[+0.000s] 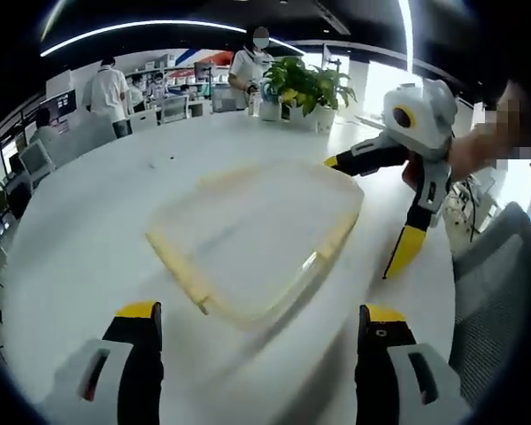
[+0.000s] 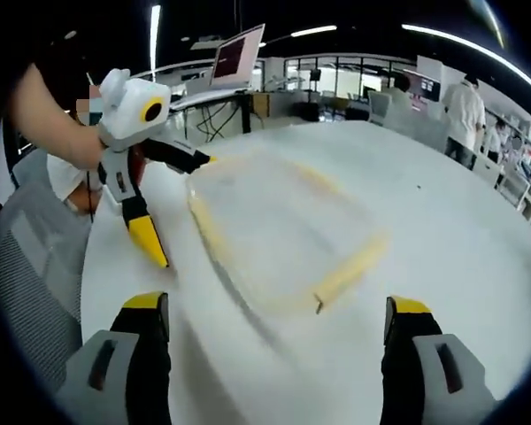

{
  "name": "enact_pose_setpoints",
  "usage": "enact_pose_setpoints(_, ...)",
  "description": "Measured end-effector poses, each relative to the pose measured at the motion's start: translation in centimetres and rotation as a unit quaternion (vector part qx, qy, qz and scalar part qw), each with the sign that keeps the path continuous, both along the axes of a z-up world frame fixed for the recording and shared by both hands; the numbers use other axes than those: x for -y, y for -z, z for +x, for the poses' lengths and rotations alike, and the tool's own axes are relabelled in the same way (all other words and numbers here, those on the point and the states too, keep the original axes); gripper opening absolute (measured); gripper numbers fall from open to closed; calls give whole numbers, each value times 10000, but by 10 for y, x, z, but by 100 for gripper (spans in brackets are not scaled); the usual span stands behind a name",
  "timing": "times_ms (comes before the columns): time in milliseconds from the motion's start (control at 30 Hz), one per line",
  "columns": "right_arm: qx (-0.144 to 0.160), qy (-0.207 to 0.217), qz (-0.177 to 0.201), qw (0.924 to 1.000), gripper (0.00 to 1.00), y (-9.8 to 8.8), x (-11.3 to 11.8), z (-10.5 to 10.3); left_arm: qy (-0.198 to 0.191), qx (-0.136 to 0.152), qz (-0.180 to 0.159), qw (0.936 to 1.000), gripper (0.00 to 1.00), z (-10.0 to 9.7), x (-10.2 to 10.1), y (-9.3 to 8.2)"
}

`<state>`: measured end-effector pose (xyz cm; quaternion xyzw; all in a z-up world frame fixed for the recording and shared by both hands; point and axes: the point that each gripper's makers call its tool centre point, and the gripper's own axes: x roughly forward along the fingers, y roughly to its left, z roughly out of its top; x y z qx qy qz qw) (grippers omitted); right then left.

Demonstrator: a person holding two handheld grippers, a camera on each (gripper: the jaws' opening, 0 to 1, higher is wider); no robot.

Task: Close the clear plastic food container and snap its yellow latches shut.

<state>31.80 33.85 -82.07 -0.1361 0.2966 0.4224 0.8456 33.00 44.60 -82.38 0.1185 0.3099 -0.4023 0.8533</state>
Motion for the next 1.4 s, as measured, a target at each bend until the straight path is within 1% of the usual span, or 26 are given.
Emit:
enact_pose_setpoints(267, -117, 28, 46, 9999, 99, 4, 0, -6, 66, -79, 39, 9999, 89, -6, 2, 8)
enact_pose_setpoints(467, -163, 19, 49, 9999, 99, 6, 1, -8, 69, -155, -15, 9999, 89, -9, 4, 8)
enact_pose_setpoints(533, -174, 33, 47, 9998, 98, 6, 1, -8, 77, -139, -7, 9999, 89, -10, 4, 7)
enact_pose_setpoints(633, -225, 61, -19, 9997, 97, 8, 3, -10, 50, -180, -34, 9998, 88, -11, 4, 8)
enact_pose_setpoints(733, -238, 81, 1, 9997, 97, 8, 3, -12, 31, -243, -86, 9997, 88, -13, 5, 9)
enact_pose_setpoints(867, -249, 193, 77, 9995, 96, 5, 5, -14, 5, -258, -80, 9996, 87, -15, 3, 9)
enact_pose_setpoints(1200, -249, 356, 98, 9990, 96, 2, 13, -16, -115, -255, -93, 9996, 86, -16, -3, 7)
enact_pose_setpoints(1400, -246, 447, 184, 9985, 95, -2, 15, -18, -223, -266, -118, 9993, 86, -20, -10, 6)
